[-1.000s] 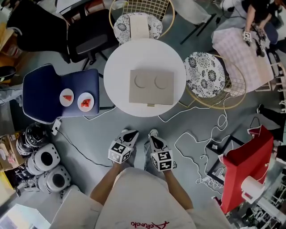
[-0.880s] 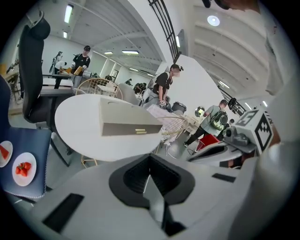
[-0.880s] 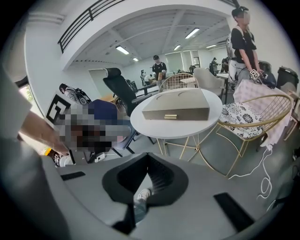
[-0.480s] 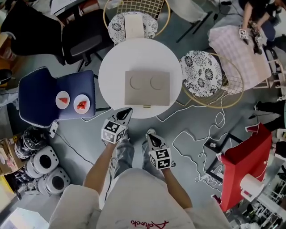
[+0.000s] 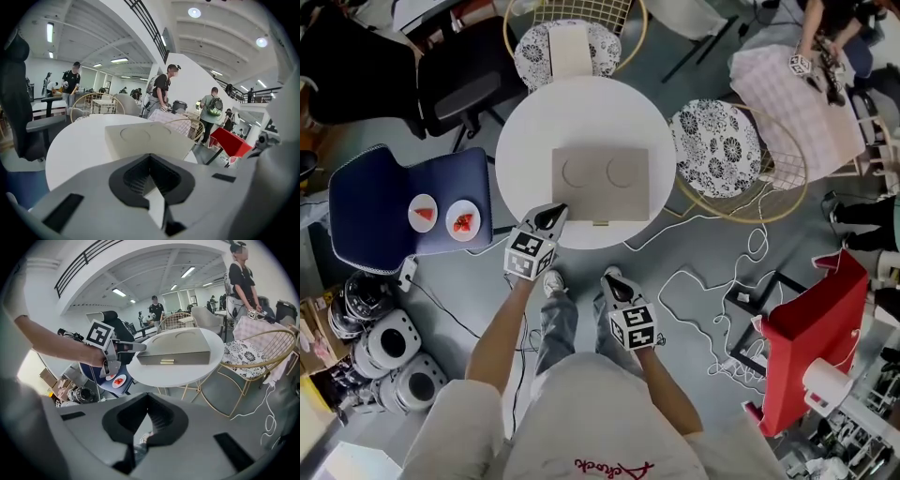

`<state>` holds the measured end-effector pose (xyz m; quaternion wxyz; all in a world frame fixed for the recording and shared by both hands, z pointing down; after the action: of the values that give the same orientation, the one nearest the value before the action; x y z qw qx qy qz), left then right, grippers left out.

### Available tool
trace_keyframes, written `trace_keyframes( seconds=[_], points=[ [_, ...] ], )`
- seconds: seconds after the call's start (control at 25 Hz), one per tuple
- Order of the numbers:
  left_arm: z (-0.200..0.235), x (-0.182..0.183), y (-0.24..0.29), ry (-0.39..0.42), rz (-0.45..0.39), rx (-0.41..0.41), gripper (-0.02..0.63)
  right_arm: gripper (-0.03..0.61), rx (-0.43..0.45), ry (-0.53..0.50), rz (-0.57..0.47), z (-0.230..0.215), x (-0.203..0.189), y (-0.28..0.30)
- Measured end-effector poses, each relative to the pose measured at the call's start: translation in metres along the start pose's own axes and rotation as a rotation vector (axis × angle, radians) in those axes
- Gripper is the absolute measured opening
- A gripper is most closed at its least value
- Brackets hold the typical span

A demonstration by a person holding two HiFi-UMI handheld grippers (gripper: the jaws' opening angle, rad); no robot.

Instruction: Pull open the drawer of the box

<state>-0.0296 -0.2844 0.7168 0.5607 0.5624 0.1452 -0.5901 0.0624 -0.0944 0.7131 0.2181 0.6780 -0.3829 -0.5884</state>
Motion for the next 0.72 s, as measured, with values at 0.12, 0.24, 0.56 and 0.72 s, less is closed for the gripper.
trace_keyframes(
  seconds=[0.12, 0.24, 0.56, 0.72],
  points=[
    [-0.001, -0.004, 0.002, 0.004, 0.001, 0.001, 0.011, 0.015, 0.011, 0.041, -0.012, -0.003, 0.007, 0.005],
    [-0.002, -0.005, 0.002, 0.007, -0.015, 0.002, 0.011, 0.015, 0.044, 0.152, -0.028, -0.006, 0.015, 0.010],
    [0.001, -0.005, 0.001, 0.009, -0.021, -0.016, 0.011, 0.018, 0.188, 0.381, -0.009, 0.002, 0.026, 0.029],
    [0.000, -0.005, 0.001, 0.009, -0.025, -0.013, 0.011, 0.020, 0.320, 0.804, -0.005, -0.004, 0.025, 0.043]
  ],
)
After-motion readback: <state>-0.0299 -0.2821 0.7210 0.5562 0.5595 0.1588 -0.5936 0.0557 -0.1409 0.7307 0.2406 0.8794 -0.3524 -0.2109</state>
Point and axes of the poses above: the fingertips, and each gripper's own axes: y forward along the fingers, z to its left, x out of its top, the point moved 3 cm from there along -y, backward along the fingers, and after that the axes turned 8 degrees about -x, right-handed, at the moved point
